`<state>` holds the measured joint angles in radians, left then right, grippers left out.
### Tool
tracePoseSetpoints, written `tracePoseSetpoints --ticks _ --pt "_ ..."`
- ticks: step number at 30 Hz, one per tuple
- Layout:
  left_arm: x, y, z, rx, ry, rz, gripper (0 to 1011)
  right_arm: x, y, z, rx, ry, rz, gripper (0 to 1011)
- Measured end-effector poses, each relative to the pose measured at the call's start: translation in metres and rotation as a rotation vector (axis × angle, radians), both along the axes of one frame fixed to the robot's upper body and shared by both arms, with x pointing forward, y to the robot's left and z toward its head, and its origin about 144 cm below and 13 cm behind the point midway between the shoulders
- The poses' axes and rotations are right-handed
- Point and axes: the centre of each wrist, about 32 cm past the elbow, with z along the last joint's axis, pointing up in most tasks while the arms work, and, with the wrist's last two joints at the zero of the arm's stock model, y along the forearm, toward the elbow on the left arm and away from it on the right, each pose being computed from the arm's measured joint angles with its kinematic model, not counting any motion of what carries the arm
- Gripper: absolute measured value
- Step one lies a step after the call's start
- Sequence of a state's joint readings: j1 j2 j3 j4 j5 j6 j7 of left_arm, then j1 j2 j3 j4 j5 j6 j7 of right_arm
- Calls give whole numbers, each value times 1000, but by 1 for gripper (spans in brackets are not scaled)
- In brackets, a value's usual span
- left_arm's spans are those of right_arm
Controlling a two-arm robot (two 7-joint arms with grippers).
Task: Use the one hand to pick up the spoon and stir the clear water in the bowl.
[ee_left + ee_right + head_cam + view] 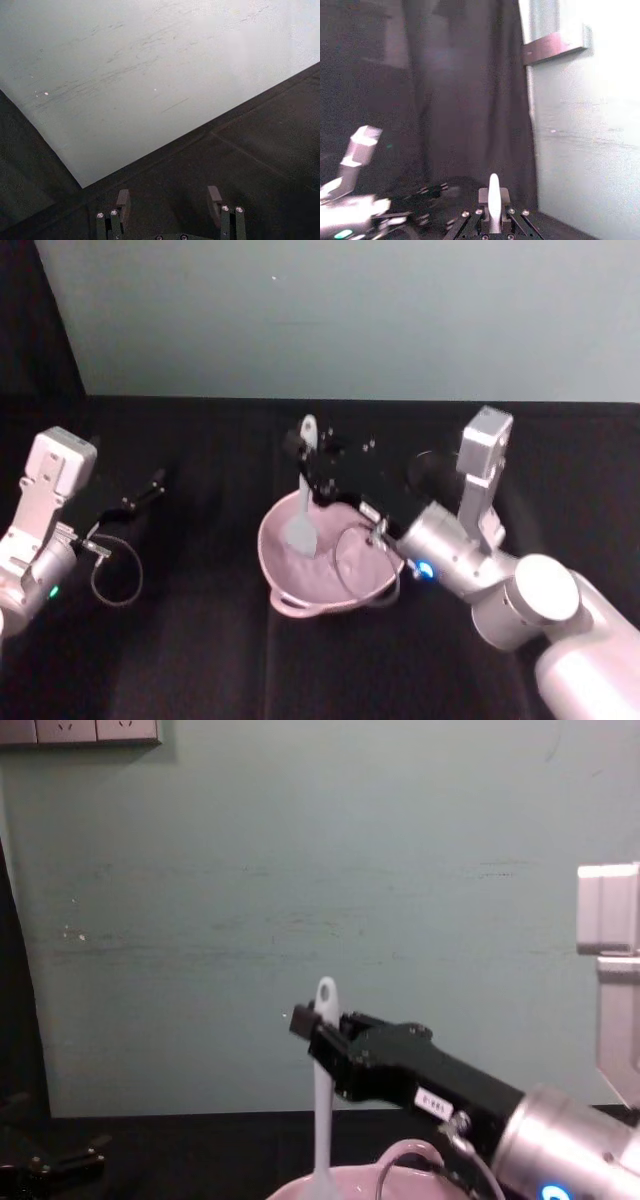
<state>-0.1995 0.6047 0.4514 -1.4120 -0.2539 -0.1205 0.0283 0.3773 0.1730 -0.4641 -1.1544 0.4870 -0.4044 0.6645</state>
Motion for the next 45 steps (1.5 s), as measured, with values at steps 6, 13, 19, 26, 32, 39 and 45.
tracePoseSetpoints --ticks 6,13,19,26,32,39,45 --pt "0 0 0 0 0 0 1011 24 -1 3 -2 -7 -103 120" --pt "0 0 0 0 0 0 1011 31 -22 7 -44 -20 -183 119" --pt "0 0 0 0 0 0 1011 10 -41 13 -76 -11 -173 119" --pt "0 0 0 0 0 0 1011 -16 -43 14 -55 51 -61 120" --pt "0 0 0 0 0 0 1011 -24 -25 11 -44 74 36 119" --pt "0 0 0 0 0 0 1011 -12 -2 8 -44 43 58 120" --pt "0 0 0 0 0 0 1011 5 7 6 -55 0 10 119"
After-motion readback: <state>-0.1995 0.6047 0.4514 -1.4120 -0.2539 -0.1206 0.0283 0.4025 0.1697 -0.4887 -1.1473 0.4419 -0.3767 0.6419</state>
